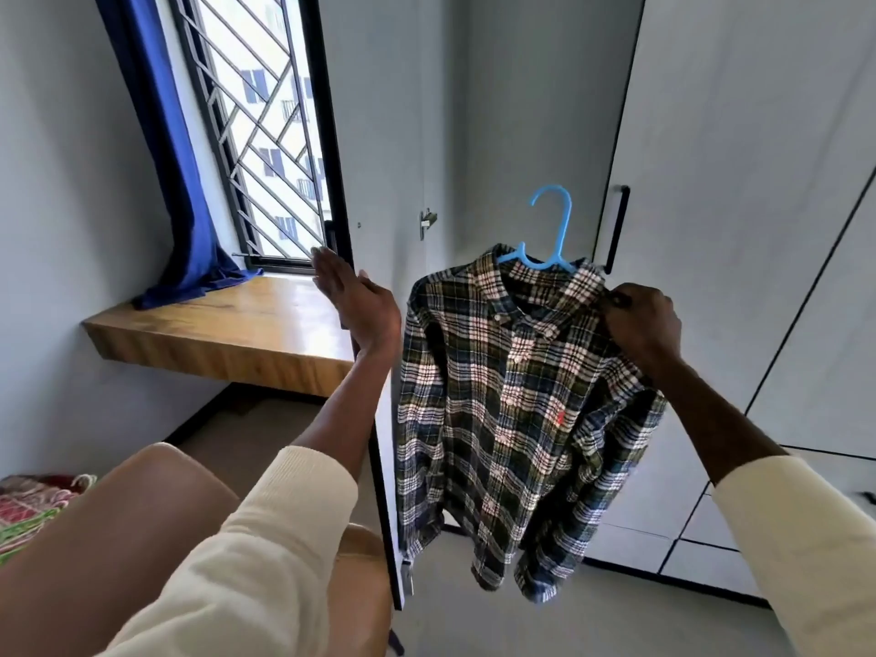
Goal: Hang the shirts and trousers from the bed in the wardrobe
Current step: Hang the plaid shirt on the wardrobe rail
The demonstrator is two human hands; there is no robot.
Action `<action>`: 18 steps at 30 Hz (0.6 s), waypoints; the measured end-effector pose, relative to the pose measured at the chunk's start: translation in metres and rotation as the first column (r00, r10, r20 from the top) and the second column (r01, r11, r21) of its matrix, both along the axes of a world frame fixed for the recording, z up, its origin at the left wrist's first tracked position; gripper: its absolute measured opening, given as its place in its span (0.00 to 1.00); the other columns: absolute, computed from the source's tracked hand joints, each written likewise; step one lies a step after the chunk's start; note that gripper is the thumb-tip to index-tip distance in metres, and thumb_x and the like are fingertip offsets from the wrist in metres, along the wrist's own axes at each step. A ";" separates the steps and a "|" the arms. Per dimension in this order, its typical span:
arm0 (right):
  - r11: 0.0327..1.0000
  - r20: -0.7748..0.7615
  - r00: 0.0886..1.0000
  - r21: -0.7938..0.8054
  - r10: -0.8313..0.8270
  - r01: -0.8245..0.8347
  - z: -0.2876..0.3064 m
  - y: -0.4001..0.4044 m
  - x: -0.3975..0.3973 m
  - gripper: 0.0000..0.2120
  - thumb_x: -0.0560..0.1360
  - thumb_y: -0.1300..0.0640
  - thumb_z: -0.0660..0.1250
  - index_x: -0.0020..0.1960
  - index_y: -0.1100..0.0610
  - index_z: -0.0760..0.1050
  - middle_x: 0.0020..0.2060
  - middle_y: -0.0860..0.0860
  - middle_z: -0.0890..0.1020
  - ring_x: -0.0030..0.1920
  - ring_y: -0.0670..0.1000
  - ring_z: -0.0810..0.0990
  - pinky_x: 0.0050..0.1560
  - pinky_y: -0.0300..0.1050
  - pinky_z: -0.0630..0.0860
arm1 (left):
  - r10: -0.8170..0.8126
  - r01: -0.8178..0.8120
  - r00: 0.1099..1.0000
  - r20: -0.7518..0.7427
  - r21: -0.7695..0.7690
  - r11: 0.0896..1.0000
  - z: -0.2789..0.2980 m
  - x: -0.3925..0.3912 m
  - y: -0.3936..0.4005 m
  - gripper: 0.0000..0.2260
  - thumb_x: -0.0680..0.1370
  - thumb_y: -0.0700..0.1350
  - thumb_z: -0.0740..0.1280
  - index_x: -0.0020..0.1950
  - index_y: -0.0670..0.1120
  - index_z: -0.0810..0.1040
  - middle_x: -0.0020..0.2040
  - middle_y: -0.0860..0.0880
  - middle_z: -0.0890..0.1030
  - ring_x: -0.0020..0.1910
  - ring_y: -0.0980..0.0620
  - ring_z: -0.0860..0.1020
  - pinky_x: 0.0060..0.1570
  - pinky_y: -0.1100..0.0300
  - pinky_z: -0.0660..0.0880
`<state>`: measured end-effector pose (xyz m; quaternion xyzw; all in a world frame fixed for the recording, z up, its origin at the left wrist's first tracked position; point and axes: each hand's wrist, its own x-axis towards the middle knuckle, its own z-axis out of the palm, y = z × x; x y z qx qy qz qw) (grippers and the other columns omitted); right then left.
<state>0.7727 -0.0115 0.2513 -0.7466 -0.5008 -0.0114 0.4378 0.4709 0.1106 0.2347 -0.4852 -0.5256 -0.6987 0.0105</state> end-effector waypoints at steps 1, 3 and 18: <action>1.000 0.007 1.000 -0.002 0.013 -0.013 -0.001 0.002 0.001 0.08 0.76 0.53 0.65 0.47 0.55 0.81 0.39 0.53 0.78 0.42 0.56 0.76 0.46 0.46 0.69 | 0.027 -0.016 0.991 -0.129 0.081 0.997 0.002 0.000 -0.004 0.26 0.81 0.36 0.57 0.78 0.33 0.54 0.78 0.36 0.55 0.79 0.40 0.53 0.78 0.46 0.48; 0.999 0.010 0.999 -0.012 0.040 -0.040 -0.003 0.010 0.003 0.06 0.75 0.53 0.66 0.46 0.54 0.81 0.41 0.53 0.81 0.43 0.56 0.78 0.45 0.45 0.70 | -0.105 0.181 0.896 -0.432 0.139 0.974 0.005 0.005 -0.007 0.28 0.81 0.42 0.62 0.78 0.35 0.57 0.78 0.38 0.59 0.78 0.42 0.55 0.78 0.50 0.50; 0.899 -0.389 0.859 -0.141 0.334 -0.414 0.005 0.109 0.098 0.04 0.75 0.60 0.70 0.47 0.61 0.81 0.35 0.53 0.80 0.33 0.48 0.77 0.38 0.41 0.73 | -0.632 0.376 0.640 -0.437 -0.540 0.753 -0.007 0.086 0.086 0.21 0.77 0.62 0.66 0.34 0.46 0.74 0.28 0.48 0.74 0.30 0.49 0.74 0.34 0.56 0.67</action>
